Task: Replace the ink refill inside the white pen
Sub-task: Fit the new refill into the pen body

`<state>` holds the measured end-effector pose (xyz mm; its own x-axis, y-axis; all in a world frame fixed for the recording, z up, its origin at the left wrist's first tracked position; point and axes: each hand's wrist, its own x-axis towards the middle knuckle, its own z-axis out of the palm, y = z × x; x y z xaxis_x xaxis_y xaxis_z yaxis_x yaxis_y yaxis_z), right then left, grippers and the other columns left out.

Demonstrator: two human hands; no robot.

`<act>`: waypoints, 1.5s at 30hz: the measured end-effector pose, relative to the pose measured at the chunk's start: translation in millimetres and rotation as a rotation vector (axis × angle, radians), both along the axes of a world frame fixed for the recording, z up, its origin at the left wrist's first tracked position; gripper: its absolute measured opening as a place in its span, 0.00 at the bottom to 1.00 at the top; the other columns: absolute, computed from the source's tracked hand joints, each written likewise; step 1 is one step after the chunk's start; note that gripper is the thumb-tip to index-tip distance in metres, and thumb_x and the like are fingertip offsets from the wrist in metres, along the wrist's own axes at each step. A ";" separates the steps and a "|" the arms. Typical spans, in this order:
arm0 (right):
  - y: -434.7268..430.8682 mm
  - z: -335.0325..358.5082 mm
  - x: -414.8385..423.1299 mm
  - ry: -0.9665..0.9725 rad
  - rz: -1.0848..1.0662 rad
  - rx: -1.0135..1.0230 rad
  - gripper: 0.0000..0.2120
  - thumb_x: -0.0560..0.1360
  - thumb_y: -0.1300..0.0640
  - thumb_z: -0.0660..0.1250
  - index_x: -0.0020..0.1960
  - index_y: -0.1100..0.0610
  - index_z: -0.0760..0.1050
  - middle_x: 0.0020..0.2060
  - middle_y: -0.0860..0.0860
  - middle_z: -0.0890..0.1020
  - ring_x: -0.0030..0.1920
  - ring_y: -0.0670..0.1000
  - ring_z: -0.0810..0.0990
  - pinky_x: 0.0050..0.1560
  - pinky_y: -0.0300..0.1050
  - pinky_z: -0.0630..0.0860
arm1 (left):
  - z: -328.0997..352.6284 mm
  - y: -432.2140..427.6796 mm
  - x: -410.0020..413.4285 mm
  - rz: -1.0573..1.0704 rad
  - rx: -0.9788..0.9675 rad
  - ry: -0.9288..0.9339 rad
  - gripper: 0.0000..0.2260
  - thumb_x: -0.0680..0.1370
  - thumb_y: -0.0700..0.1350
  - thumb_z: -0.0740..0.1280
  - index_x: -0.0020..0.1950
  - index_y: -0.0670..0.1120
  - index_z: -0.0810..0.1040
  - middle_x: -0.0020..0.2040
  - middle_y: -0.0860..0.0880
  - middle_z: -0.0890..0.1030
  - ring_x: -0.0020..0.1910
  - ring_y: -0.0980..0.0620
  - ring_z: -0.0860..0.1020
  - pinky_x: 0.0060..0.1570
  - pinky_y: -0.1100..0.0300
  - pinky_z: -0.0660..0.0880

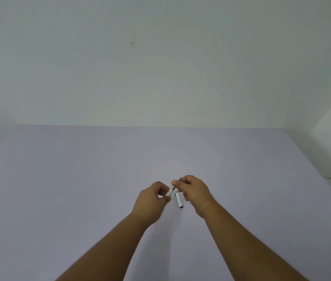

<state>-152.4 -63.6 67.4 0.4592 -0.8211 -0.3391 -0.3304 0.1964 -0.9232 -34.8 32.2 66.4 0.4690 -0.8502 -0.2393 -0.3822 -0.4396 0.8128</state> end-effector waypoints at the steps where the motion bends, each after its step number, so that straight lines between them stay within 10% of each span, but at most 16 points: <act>1: 0.5 0.3 0.8 -0.001 -0.003 0.006 0.09 0.70 0.50 0.71 0.36 0.53 0.76 0.33 0.47 0.78 0.33 0.45 0.73 0.41 0.43 0.70 | 1.0 0.1 -0.4 -0.004 0.000 -0.018 0.04 0.75 0.45 0.68 0.44 0.54 0.75 0.44 0.57 0.79 0.38 0.57 0.75 0.34 0.65 0.70; 10: 2.9 3.1 2.4 0.079 -0.013 -0.002 0.23 0.67 0.40 0.71 0.35 0.58 0.69 0.30 0.50 0.69 0.29 0.49 0.64 0.35 0.43 0.65 | 3.6 1.3 -4.4 -0.023 0.001 -0.082 0.04 0.75 0.47 0.68 0.45 0.55 0.75 0.44 0.58 0.79 0.41 0.58 0.76 0.36 0.65 0.70; 32: 0.1 9.8 2.0 -0.090 -0.026 0.094 0.05 0.74 0.51 0.68 0.42 0.51 0.80 0.40 0.48 0.80 0.36 0.47 0.72 0.37 0.39 0.70 | 14.4 -6.5 0.3 -0.017 -0.002 -0.121 0.03 0.74 0.46 0.68 0.46 0.52 0.77 0.45 0.56 0.80 0.41 0.54 0.77 0.34 0.63 0.70; 36: -0.7 8.0 3.1 0.059 -0.060 0.058 0.19 0.69 0.42 0.71 0.37 0.58 0.71 0.33 0.50 0.74 0.32 0.48 0.69 0.38 0.44 0.68 | 14.6 -7.2 -1.8 -0.052 -0.001 -0.125 0.03 0.74 0.46 0.68 0.44 0.54 0.76 0.43 0.57 0.79 0.41 0.57 0.76 0.36 0.64 0.71; 41: -2.0 11.3 0.0 -0.108 -0.042 0.114 0.06 0.73 0.52 0.69 0.42 0.54 0.80 0.40 0.50 0.80 0.34 0.47 0.71 0.35 0.39 0.68 | 15.1 -8.0 1.0 -0.026 0.006 -0.124 0.03 0.73 0.46 0.68 0.45 0.52 0.77 0.43 0.57 0.79 0.39 0.56 0.76 0.34 0.64 0.70; 45: -1.3 10.8 0.7 0.019 -0.056 0.097 0.17 0.70 0.45 0.71 0.38 0.58 0.72 0.34 0.51 0.73 0.29 0.48 0.66 0.32 0.40 0.65 | 16.0 -7.5 -1.1 -0.049 0.003 -0.124 0.03 0.73 0.46 0.68 0.44 0.53 0.76 0.44 0.56 0.80 0.42 0.56 0.77 0.37 0.64 0.72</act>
